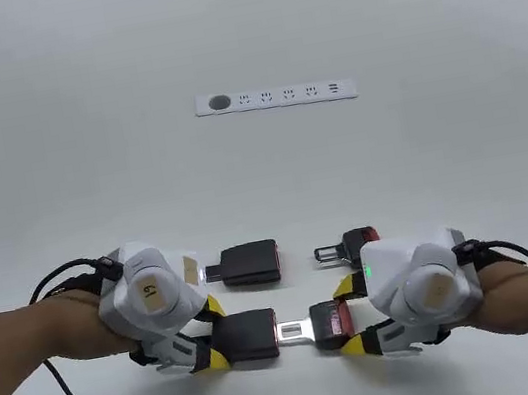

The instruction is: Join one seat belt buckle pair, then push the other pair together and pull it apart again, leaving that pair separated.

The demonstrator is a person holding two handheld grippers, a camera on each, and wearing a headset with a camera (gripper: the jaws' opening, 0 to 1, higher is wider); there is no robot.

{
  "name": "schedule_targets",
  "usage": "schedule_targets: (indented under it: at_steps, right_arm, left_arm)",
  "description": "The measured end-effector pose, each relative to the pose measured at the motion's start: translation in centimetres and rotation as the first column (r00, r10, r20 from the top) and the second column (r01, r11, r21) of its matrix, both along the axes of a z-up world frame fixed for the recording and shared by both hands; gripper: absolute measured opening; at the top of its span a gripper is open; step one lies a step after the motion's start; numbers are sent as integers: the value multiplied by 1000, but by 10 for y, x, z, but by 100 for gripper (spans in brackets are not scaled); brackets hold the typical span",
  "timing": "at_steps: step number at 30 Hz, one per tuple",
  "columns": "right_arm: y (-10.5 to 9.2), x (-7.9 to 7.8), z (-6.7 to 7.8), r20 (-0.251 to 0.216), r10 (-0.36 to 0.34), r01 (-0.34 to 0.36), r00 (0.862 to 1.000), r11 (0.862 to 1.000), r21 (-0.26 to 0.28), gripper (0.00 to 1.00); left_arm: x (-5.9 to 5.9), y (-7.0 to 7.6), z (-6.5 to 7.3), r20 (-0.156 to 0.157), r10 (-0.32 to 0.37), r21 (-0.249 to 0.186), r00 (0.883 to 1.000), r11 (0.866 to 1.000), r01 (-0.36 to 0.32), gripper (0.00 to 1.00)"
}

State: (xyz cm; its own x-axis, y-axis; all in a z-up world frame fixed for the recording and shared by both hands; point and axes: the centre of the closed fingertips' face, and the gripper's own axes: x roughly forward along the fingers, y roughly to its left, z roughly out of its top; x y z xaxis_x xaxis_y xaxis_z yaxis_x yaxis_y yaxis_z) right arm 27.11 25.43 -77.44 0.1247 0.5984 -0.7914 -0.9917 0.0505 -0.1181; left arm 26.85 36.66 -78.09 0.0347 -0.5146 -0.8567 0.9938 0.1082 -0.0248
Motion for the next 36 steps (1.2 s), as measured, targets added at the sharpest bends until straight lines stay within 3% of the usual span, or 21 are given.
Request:
schedule_targets:
  at_steps: [11, 36]
  right_arm:
    - [15, -1, -1, -4, 10, -10, 1000, 1000, 13, 31]
    - [15, -1, -1, -19, 17, -16, 1000, 1000, 27, 29]
  left_arm:
    - [-3, -2, 4, -2, 4, 3, 1000, 1000, -4, 32]
    - [-2, -2, 4, -2, 18, -7, 1000, 1000, -18, 31]
